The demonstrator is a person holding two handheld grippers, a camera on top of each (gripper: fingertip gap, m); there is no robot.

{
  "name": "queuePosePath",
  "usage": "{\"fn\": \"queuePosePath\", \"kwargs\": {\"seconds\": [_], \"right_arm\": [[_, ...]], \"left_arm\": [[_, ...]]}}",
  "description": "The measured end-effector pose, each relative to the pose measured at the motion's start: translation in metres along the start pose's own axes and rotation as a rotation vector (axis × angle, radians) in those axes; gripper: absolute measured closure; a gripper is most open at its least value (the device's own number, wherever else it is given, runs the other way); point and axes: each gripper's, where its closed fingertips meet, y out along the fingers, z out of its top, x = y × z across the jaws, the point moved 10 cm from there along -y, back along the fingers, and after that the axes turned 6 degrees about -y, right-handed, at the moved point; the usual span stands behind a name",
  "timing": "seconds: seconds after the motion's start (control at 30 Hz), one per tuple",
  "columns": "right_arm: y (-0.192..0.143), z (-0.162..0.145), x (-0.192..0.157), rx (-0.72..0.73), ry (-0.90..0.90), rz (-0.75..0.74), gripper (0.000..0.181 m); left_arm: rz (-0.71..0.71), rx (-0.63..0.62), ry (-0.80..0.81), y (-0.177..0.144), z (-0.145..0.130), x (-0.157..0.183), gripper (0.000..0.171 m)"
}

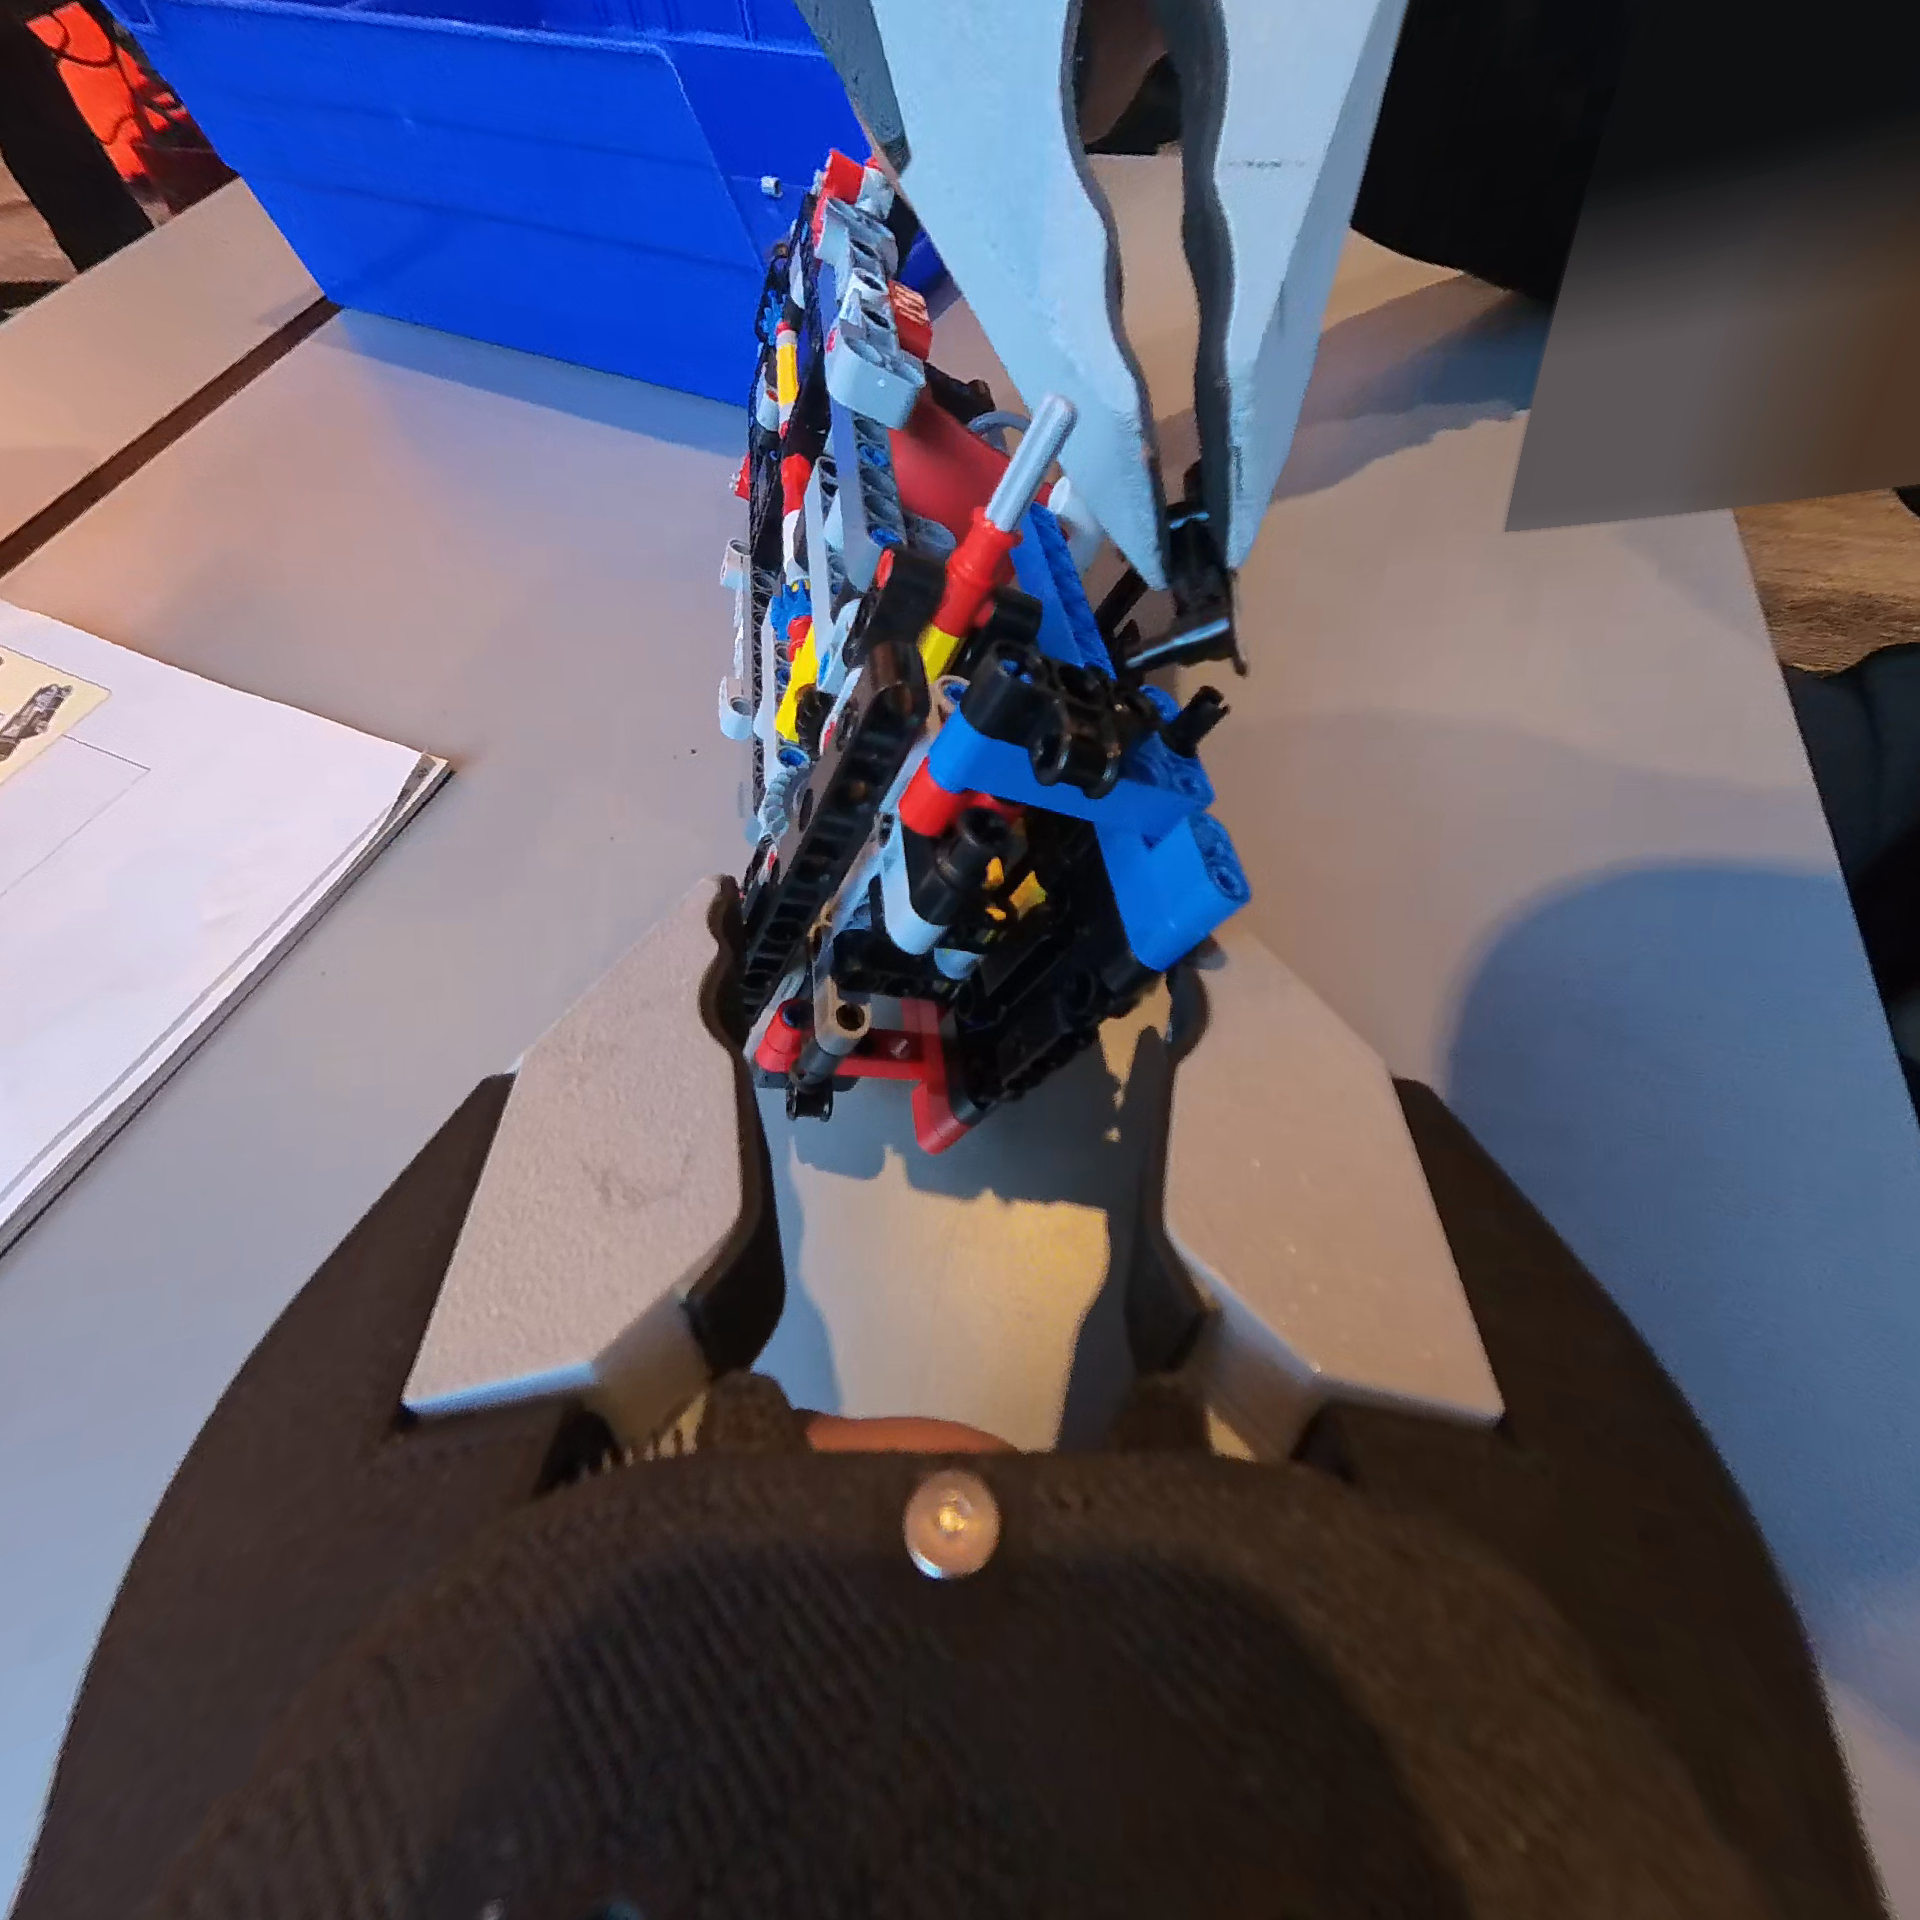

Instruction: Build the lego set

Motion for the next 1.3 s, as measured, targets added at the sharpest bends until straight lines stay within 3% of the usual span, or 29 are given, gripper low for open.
{"fn": "queuePosePath", "kwargs": {"seconds": [0.73, 0.97, 1.1, 1.3], "right_arm": [[0.009, -0.005, 0.0, 0.021, -0.045, 0.032, 0.179], [0.033, -0.049, -0.043, 0.009, 0.089, 0.098, 0.178], [0.051, -0.073, -0.055, -0.017, 0.149, 0.033, 0.177], [0.037, -0.072, -0.073, 0.026, 0.1, -0.174, 0.163]], "left_arm": [[0.029, -0.008, 0.07, 0.001, 0.0, 0.006, 0.091], [0.028, -0.008, 0.047, 0.001, 0.0, 0.005, 0.091], [0.006, 0.0, -0.038, 0.001, 0.001, 0.002, 0.092], [0.01, 0.002, -0.047, 0.002, 0.002, 0.002, 0.091]]}}
